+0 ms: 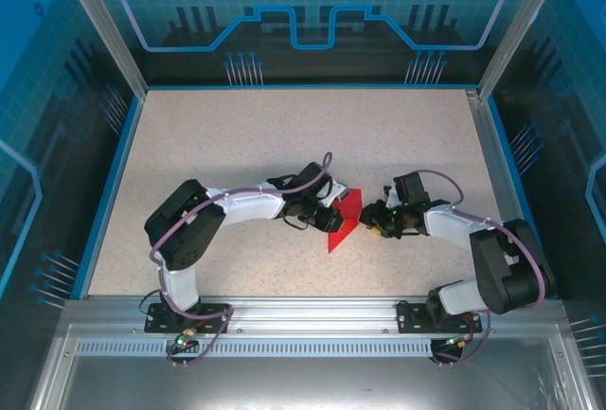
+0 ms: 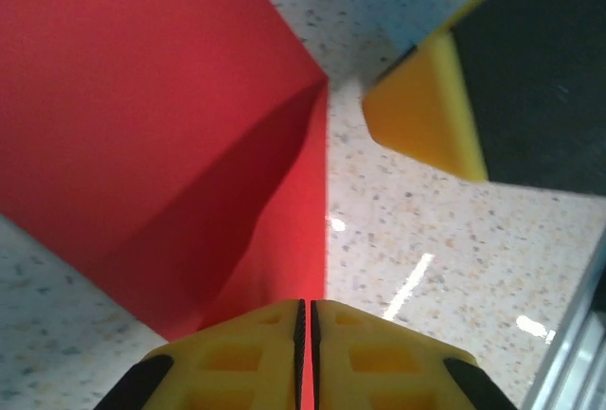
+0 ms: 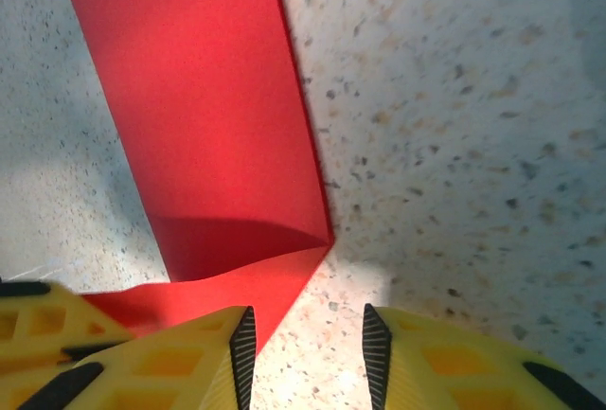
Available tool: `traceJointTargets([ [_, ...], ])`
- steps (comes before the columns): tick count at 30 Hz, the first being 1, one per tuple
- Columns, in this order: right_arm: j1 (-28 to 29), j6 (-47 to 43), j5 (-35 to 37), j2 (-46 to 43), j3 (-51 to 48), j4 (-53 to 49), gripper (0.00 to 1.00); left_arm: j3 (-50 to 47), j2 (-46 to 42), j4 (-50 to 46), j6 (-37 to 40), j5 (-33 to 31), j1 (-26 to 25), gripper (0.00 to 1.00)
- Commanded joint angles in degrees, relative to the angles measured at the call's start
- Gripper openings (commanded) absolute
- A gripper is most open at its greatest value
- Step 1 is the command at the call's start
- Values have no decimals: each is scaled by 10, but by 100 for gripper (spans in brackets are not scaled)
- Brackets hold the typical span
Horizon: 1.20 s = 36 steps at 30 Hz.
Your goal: Fold a paper plane with a square sheet of paper (pick it up from the middle)
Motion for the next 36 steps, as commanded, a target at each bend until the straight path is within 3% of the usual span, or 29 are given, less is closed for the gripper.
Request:
traceJointTargets([
  [1,15,20,-14,15,-2,37,38,18,22,-30,31,-14,5,12],
  [26,24,43,-56,48,5,106,33,6,48,-14,26,-17,12,8],
  [36,33,43,-57,52,5,118,16,-2,47,16,7,6,19,7],
])
